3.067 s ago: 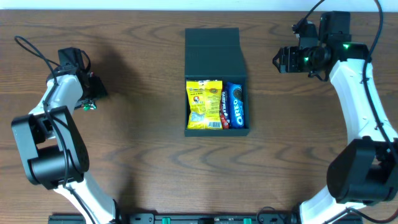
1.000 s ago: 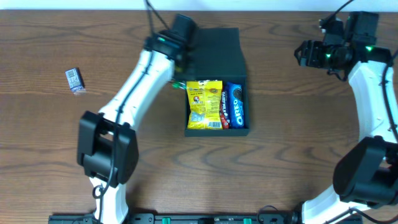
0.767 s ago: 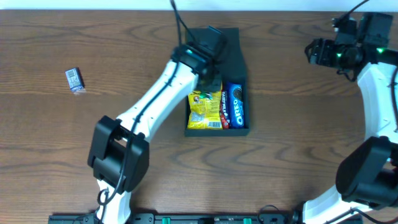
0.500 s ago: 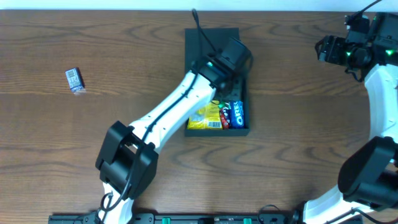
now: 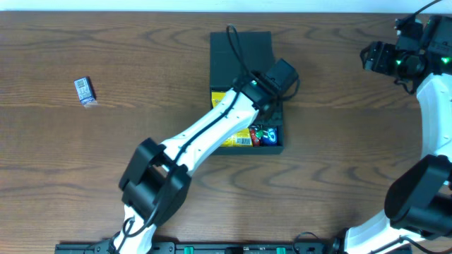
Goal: Pack container
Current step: 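Carry the green bar to the box and insert it beside the Oreo, then release the green bar and withdraw the left gripper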
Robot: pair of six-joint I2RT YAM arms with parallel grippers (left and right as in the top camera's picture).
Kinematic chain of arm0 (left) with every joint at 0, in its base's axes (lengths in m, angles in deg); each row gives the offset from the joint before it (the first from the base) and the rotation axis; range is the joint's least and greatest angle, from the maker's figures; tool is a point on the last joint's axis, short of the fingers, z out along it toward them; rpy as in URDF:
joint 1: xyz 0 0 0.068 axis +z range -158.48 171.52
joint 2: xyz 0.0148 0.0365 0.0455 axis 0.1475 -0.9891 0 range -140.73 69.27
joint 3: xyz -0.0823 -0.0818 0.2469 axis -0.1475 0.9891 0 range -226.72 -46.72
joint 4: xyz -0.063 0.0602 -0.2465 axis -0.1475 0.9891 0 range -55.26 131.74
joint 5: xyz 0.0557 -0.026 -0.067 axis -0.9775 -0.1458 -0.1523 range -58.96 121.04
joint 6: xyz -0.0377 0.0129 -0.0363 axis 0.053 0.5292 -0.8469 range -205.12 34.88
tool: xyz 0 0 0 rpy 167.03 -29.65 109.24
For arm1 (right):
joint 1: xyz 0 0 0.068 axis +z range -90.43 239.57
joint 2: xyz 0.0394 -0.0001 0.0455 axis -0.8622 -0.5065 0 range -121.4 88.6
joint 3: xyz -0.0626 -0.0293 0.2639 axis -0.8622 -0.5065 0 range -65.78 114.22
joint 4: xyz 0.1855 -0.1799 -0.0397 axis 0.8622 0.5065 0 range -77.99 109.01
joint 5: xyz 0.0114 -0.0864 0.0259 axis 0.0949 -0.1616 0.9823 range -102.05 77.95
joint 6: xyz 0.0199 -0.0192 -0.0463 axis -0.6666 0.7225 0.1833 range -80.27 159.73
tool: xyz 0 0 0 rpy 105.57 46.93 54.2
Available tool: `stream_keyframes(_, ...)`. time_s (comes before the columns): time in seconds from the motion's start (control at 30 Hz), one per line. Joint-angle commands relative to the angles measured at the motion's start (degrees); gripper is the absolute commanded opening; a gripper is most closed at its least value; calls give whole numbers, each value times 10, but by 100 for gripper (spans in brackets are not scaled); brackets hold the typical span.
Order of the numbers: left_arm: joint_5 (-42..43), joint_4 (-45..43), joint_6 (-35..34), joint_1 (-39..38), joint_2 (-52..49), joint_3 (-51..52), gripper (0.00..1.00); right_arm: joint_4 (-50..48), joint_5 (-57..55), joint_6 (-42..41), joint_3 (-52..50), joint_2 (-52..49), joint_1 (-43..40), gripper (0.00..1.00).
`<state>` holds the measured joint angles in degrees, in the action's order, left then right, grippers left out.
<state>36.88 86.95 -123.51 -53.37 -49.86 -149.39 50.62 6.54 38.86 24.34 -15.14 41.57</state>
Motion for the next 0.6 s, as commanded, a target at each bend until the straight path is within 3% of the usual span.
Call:
stream_keyframes(0.0, -7, 3, -13, -2, -31, -9, 10, 13, 9, -10, -3, 14, 1, 74)
stream_keyframes(0.13, -18, 5, -40, -2, -46, -9, 6, 37, 10, -10, -3, 14, 1, 74)
stream_keyframes(0.4, -39, 5, -60, -2, -46, -9, 7, 53, 14, -10, -3, 14, 1, 74)
stream_keyframes(0.43, -39, 5, -61, -2, -46, -9, 9, 53, 14, -10, -3, 14, 1, 74)
stream_keyframes(0.5, -39, 6, -64, -2, -46, -9, 29, 53, 14, -10, -3, 14, 1, 74)
stream_keyframes(0.57, -39, 5, -64, -2, -46, -9, 39, 53, 14, -10, -3, 14, 1, 75)
